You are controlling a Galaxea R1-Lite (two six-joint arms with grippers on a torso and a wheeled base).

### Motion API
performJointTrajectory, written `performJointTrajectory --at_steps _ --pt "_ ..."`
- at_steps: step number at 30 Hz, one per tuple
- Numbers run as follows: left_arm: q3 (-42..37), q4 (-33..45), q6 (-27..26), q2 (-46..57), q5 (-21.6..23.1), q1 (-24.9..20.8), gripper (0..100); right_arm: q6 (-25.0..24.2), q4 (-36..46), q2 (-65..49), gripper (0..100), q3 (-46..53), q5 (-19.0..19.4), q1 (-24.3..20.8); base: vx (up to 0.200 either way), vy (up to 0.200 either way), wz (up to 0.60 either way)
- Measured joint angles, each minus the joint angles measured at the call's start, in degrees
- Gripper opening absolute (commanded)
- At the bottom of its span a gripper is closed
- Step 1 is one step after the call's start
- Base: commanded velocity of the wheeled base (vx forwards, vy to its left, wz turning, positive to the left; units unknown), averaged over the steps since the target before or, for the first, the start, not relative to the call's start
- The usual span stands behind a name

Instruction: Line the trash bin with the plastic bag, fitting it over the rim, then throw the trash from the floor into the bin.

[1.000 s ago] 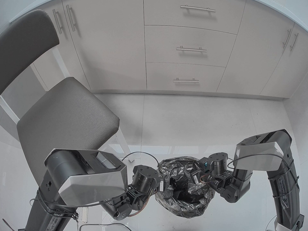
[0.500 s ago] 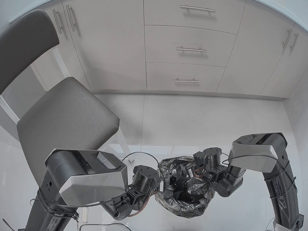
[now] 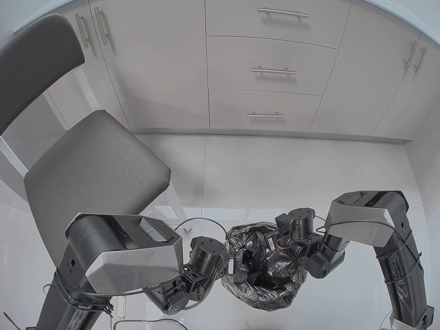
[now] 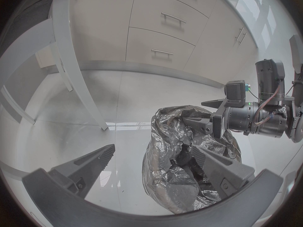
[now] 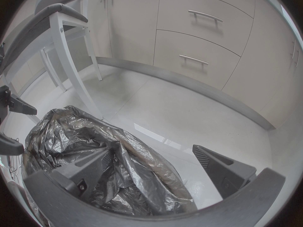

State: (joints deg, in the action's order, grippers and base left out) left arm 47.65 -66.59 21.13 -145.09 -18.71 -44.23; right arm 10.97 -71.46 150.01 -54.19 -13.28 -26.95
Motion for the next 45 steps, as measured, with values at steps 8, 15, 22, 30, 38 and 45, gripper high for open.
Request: performJointTrajectory --at_steps 8,15,22,30,38,45 --pt "-0.13 -0.28 -0.33 -0.13 0.00 -0.06 100 -0.72 -0.52 -0.11 100 0.22 0.01 0.13 0.000 0.000 0.00" --pt "-2.49 -4.28 -0.41 0.33 0.00 -1.06 100 -2.55 -1.45 -3.10 100 6.17 0.20 -0.85 0.000 0.000 0.00" --pt "-8.52 -8.06 -0.41 2.95 0.00 -2.51 100 -2.77 -10.52 -6.53 100 17.94 0.22 -2.06 0.000 0.000 0.00" --pt "-23.10 -17.09 -2.06 11.08 -0.11 -2.73 100 -2.79 -17.34 -9.59 100 26.82 0.22 -0.69 0.000 0.000 0.00" --pt "-33.73 -20.21 -5.25 26.38 -1.71 -0.41 100 -3.67 -17.47 -14.67 100 28.20 0.01 1.68 0.000 0.000 0.00" --pt "-40.57 -20.81 -8.98 38.78 -2.30 5.84 100 -5.36 -8.11 -22.88 100 22.21 -0.43 5.49 0.000 0.000 0.00"
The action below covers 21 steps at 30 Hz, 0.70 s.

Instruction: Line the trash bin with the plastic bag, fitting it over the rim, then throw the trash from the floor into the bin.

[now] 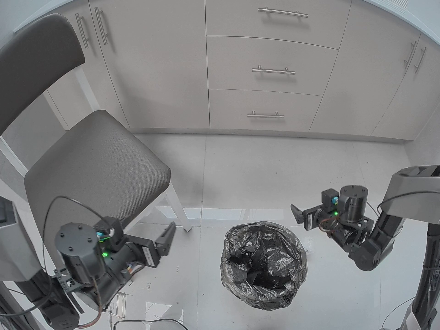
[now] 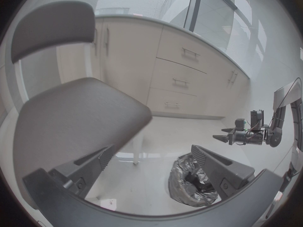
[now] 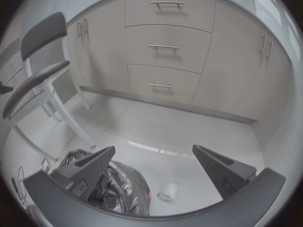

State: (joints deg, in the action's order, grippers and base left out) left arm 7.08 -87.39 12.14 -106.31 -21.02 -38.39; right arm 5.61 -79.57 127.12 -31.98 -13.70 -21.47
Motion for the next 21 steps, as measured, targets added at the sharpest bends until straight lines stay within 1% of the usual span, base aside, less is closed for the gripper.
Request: performJointTrajectory --at_steps 4,6,9,16,21 --pt "-2.90 1.10 -1.77 5.71 -0.22 4.02 100 -2.11 9.96 -2.65 100 -8.18 -0.59 2.12 0.000 0.000 0.00" --pt "-3.93 3.40 -2.68 9.18 -0.35 6.50 100 -3.69 14.59 -3.19 100 -14.02 -1.54 3.06 0.000 0.000 0.00" --pt "-4.89 7.96 -3.67 14.70 -0.44 10.06 100 -5.25 19.25 -2.43 100 -22.32 -3.27 3.95 0.000 0.000 0.00" --pt "-5.94 22.91 -4.86 28.95 -0.57 18.14 100 -7.05 29.01 4.68 100 -41.51 -6.61 5.18 0.000 0.000 0.00" --pt "-6.10 37.19 -5.34 41.37 -0.60 22.91 100 -7.49 35.10 12.59 100 -55.78 -8.70 6.03 0.000 0.000 0.00"
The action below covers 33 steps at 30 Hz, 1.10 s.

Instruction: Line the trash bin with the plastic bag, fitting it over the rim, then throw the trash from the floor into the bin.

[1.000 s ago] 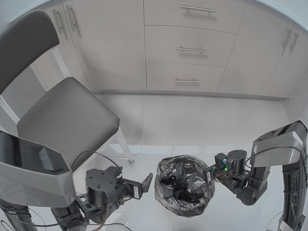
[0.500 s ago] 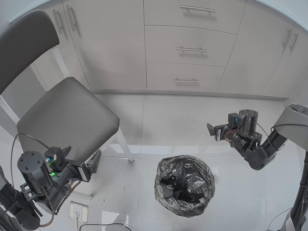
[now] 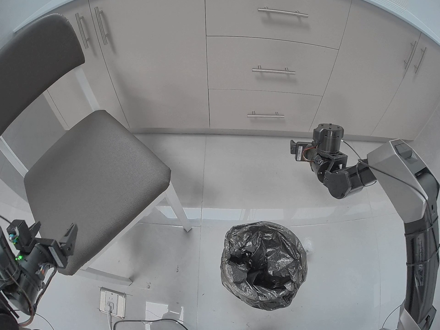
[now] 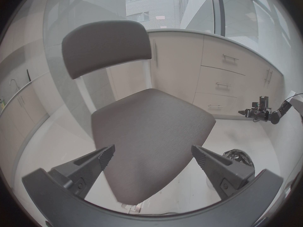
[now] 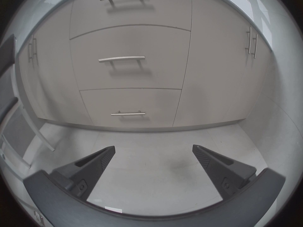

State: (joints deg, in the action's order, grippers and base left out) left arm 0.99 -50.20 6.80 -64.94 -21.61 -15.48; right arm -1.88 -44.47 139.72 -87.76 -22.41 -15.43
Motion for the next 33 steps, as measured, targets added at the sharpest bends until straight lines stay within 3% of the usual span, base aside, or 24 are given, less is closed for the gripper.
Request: performJointTrajectory --at_steps 5,11,17,24,33 --pt "0.35 15.93 -0.23 13.86 0.02 2.91 100 0.27 5.23 8.22 100 -11.50 -1.43 1.29 0.000 0.000 0.00" --pt "2.10 36.02 -0.43 30.35 0.07 5.18 100 0.65 13.76 18.08 100 -18.75 -2.55 3.06 0.000 0.000 0.00" --pt "4.33 52.01 -0.73 46.40 0.02 9.31 100 0.40 28.29 27.82 100 -23.08 -3.07 5.10 0.000 0.000 0.00" --pt "5.92 57.09 -2.35 57.09 0.05 15.86 100 -0.01 33.74 34.99 100 -26.23 -3.21 7.45 0.000 0.000 0.00" --pt "3.00 55.97 -2.89 61.66 -0.04 16.77 100 0.10 33.88 37.40 100 -26.82 -1.90 7.67 0.000 0.000 0.00"
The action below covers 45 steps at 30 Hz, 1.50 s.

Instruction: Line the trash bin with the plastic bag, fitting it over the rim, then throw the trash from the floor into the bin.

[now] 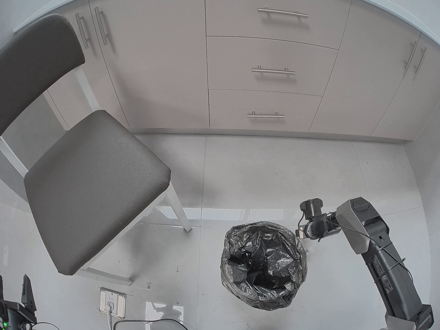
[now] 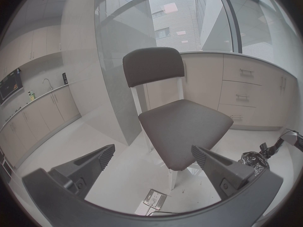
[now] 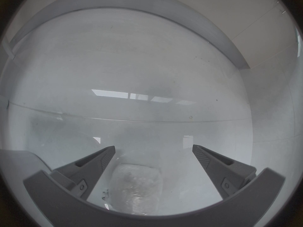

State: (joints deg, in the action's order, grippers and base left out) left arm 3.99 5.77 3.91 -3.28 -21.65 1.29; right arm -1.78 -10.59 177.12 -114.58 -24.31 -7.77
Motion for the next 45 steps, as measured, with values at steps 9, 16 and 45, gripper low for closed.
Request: performJointTrajectory --at_steps 9,16,45 --pt "-0.29 -0.16 -0.01 2.21 0.12 -0.74 100 2.93 0.41 0.41 100 -0.05 3.21 -1.29 0.000 0.000 0.00" --pt "-0.30 -0.13 -0.06 2.55 0.12 -0.88 100 4.57 5.45 0.41 100 -0.02 3.35 -1.41 0.000 0.000 0.00" --pt "-0.30 -0.13 -0.01 2.60 0.15 -0.88 100 5.58 15.85 0.43 0 -0.05 3.38 -1.44 0.000 0.000 0.00"
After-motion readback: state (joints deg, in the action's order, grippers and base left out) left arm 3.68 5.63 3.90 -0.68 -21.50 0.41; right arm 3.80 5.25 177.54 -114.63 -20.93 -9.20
